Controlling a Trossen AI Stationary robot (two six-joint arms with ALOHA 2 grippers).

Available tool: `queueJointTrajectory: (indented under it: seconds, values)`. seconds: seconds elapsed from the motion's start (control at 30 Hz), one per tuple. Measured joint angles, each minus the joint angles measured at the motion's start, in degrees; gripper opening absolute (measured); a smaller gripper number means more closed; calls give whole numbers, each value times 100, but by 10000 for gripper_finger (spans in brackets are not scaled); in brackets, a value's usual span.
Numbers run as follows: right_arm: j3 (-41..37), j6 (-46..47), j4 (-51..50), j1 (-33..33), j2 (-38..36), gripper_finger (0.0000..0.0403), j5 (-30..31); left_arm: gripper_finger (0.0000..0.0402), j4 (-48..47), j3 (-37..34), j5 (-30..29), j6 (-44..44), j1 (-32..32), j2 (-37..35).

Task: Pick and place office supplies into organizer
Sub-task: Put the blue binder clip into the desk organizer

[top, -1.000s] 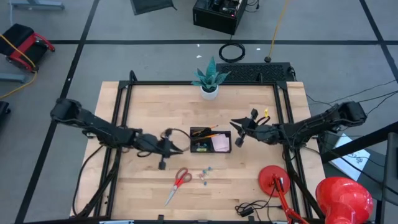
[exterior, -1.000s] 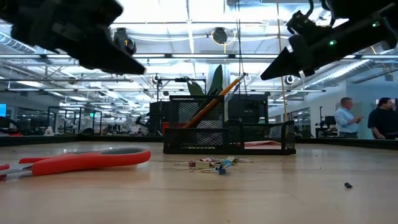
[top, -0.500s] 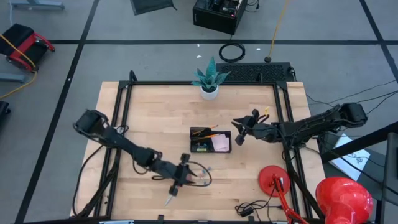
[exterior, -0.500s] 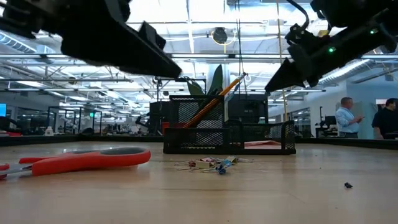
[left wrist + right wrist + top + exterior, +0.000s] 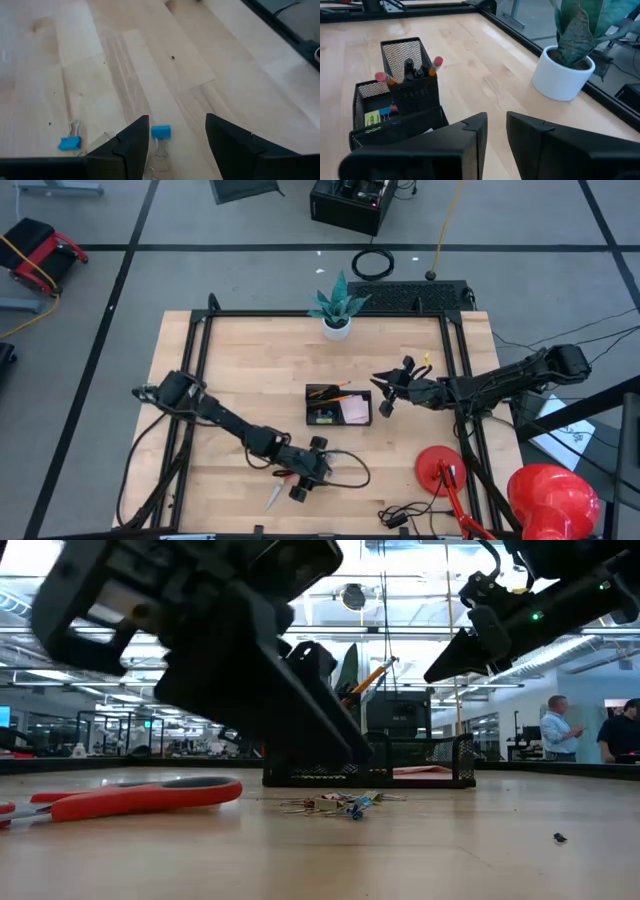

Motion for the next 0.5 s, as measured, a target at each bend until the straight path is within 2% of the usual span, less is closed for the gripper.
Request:
queueJointTrajectory:
  seconds: [0.2, 0.5]
  values:
    - [2, -111, 63, 2, 0, 66, 2, 186, -179, 112, 398, -152, 193, 2]
    - [2, -109, 47, 2, 0, 66, -5, 177, 13, 92, 438, -52, 245, 362]
